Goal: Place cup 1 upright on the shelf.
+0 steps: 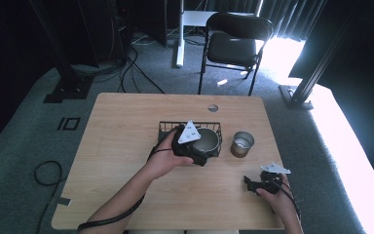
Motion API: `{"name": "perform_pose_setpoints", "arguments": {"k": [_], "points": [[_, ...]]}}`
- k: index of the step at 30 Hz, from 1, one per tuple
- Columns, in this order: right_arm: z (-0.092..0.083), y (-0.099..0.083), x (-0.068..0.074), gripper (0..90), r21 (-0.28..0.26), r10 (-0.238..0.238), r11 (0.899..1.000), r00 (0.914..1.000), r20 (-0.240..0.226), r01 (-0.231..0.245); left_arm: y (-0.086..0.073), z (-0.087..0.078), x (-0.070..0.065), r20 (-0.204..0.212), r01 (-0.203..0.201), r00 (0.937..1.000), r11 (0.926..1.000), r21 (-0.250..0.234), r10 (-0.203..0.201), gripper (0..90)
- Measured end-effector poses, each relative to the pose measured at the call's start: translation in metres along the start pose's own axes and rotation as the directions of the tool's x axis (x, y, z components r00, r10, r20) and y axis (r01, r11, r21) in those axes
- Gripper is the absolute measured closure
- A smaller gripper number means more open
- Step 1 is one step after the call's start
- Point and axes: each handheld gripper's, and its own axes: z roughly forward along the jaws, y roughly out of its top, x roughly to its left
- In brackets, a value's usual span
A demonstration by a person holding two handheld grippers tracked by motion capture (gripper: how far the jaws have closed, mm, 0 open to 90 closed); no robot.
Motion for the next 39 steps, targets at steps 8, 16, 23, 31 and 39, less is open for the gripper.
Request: {"name": "perform_pose_setpoints", "arguments": {"k": [8, 16, 23, 31, 39], "points": [[0.0, 0.0, 0.0, 10.6, 0.0, 0.0, 1.0, 1.0, 0.0, 0.0, 0.008, -0.011, 0.012, -0.031, 0.019, 0.9993, 0.9995, -0.025, -0.02, 7.4], [0.0, 0.0, 0.0, 10.6, 0.0, 0.0, 1.0, 1.0, 0.0, 0.0, 0.011, -0.018, 0.03, -0.095, 0.04, 0.9946, 0.9987, -0.031, -0.043, 7.3], [0.0, 0.0, 0.0, 10.6, -0.001, -0.001, 1.0, 1.0, 0.0, 0.001, 0.011, -0.024, 0.049, -0.139, 0.084, 0.9858, 0.9929, -0.085, -0.095, 7.4], [0.0, 0.0, 0.0, 10.6, -0.001, 0.0, 1.0, 1.0, 0.0, 0.0, -0.001, -0.026, 0.075, -0.212, 0.143, 0.9641, 0.9853, -0.094, -0.16, 7.3], [0.0, 0.0, 0.0, 10.6, 0.001, -0.001, 1.0, 1.0, 0.0, 0.001, -0.022, -0.021, 0.093, -0.266, 0.176, 0.9439, 0.9797, -0.097, -0.196, 7.3]]}}
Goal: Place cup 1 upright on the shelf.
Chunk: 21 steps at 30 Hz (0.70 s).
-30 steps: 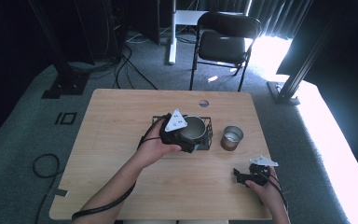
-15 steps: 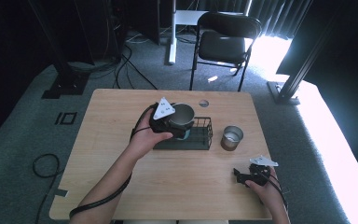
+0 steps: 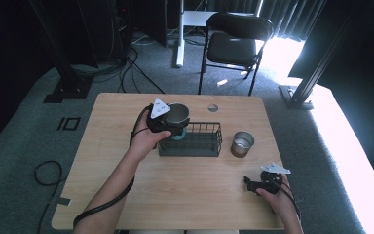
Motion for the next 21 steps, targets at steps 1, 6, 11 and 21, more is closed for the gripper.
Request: {"name": "perform_pose_setpoints", "arguments": {"k": [1, 6, 11, 21], "points": [[0.0, 0.0, 0.0, 10.6, 0.0, 0.0, 1.0, 1.0, 0.0, 0.0, -0.002, 0.001, 0.003, -0.004, 0.002, 1.0, 1.0, 0.003, -0.002, 7.4], [0.0, 0.0, 0.0, 10.6, 0.0, 0.0, 1.0, 1.0, 0.0, 0.0, -0.014, 0.007, 0.012, -0.017, 0.036, 0.9992, 0.9993, 0.012, -0.036, 7.3], [0.0, 0.0, 0.0, 10.6, 0.001, 0.001, 1.0, 1.0, 0.0, -0.001, -0.024, 0.013, 0.016, -0.024, 0.041, 0.9989, 0.9989, 0.024, -0.04, 7.4], [0.0, 0.0, 0.0, 10.6, 0.0, 0.0, 1.0, 1.0, 0.0, 0.0, -0.039, 0.021, 0.017, -0.01, 0.042, 0.9991, 0.9974, 0.058, -0.042, 7.3]]}}
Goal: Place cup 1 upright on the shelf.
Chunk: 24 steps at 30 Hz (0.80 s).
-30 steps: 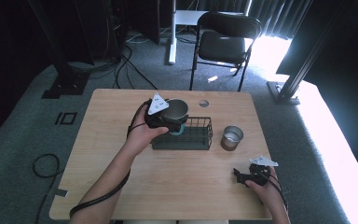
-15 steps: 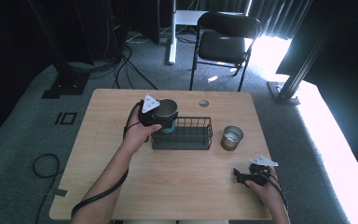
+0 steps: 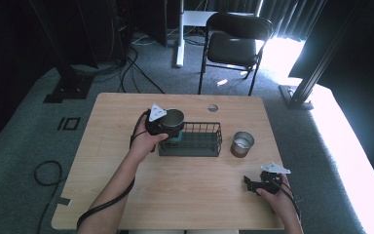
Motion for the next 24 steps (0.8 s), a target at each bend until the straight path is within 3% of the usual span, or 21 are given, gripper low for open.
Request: {"name": "perform_pose_setpoints", "arguments": {"k": [10, 14, 24], "points": [[0.0, 0.0, 0.0, 10.6, 0.0, 0.0, 1.0, 1.0, 0.0, 0.0, -0.007, -0.001, -0.002, 0.0, -0.007, 1.0, 1.0, 0.003, 0.007, 6.9], [0.0, 0.0, 0.0, 10.5, 0.0, 0.0, 1.0, 1.0, 0.0, 0.0, -0.008, -0.003, -0.005, 0.005, -0.059, 0.9982, 0.9979, 0.028, 0.059, 2.7], [0.0, 0.0, 0.0, 10.6, 0.0, 0.0, 1.0, 1.0, 0.0, 0.0, -0.005, -0.014, -0.004, 0.012, -0.034, 0.9994, 0.999, 0.029, 0.033, 2.7]]}}
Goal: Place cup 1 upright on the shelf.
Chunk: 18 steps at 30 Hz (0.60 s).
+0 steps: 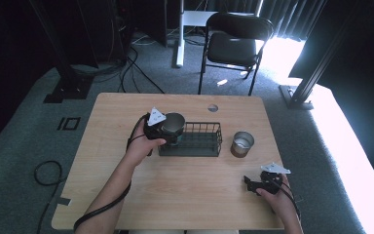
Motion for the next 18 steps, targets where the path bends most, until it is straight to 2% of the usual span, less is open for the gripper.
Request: {"name": "perform_pose_setpoints", "arguments": {"k": [4, 18], "points": [[0.0, 0.0, 0.0, 10.6, 0.0, 0.0, 1.0, 1.0, 0.0, 0.0, -0.002, -0.006, 0.0, 0.007, -0.013, 0.9999, 0.9999, 0.009, 0.013, 2.7], [0.0, 0.0, 0.0, 10.6, 0.0, 0.0, 1.0, 1.0, 0.0, 0.0, -0.012, -0.027, 0.005, 0.001, -0.003, 1.0, 0.9999, 0.011, 0.003, 2.7]]}}
